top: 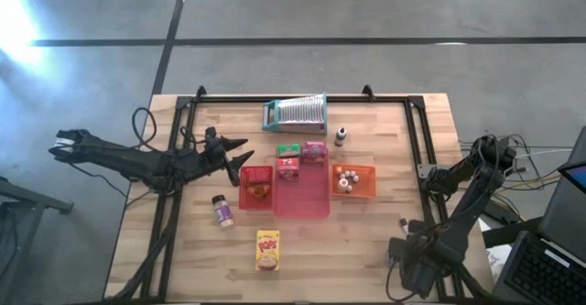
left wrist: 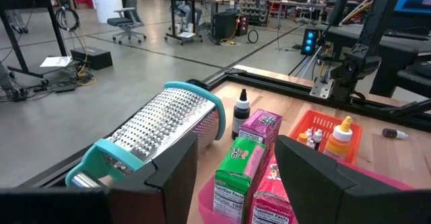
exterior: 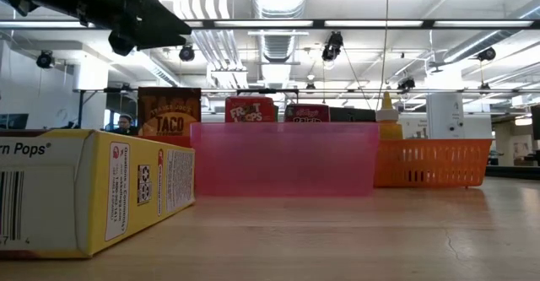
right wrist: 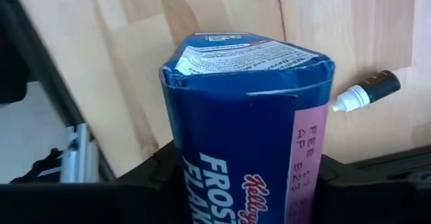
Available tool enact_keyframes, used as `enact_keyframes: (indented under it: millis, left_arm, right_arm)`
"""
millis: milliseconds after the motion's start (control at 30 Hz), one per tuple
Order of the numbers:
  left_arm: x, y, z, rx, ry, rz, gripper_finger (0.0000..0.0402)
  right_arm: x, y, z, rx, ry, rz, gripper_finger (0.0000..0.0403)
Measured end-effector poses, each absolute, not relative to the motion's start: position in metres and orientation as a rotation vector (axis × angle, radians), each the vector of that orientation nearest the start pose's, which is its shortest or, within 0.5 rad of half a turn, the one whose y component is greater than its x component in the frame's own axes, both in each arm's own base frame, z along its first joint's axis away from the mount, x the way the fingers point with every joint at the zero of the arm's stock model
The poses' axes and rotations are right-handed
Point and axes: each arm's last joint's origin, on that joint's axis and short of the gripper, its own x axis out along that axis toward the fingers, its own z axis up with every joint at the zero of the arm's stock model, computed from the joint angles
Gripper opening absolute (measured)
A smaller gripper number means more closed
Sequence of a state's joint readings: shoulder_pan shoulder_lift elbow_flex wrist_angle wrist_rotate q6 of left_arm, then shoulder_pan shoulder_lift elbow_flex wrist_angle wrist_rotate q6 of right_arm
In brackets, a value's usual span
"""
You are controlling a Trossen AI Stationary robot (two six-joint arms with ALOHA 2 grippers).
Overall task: Pick & Place Kitchen Items
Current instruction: Put the blue cereal box into the pink bin
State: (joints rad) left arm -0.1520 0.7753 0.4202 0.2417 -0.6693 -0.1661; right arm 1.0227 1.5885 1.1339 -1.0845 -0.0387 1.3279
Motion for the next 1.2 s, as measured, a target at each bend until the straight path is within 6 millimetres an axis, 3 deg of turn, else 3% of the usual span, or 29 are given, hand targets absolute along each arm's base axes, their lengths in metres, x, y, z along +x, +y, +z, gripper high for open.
enact_keyframes:
  millis: [333, 600, 867, 1067, 1200]
  left_arm:
    - [0.173, -0.008, 0.249, -0.131, 0.058, 0.524, 0.0204]
    - [0.173, -0.008, 0.249, -0.14, 0.057, 0.525, 0.0204]
    - [0.173, -0.008, 0.249, -0.141, 0.056, 0.525, 0.0204]
    - [0.173, -0.008, 0.249, -0.141, 0.056, 0.525, 0.0204]
    - [0.173, -0.008, 0.249, -0.141, 0.056, 0.525, 0.0204]
  right_arm:
    - [0.161, 0.232, 0.245, 0.245, 1.472, -0.084, 0.0118]
    - [0.205, 0.204, 0.268, 0.112, 1.343, 0.017, 0.0127]
    - [0.254, 0.154, 0.296, -0.036, 1.24, 0.118, 0.0119]
    - [0.286, 0.101, 0.317, -0.085, 1.154, 0.095, 0.0109]
    - [0.304, 0.063, 0.318, -0.105, 1.15, 0.041, 0.0114]
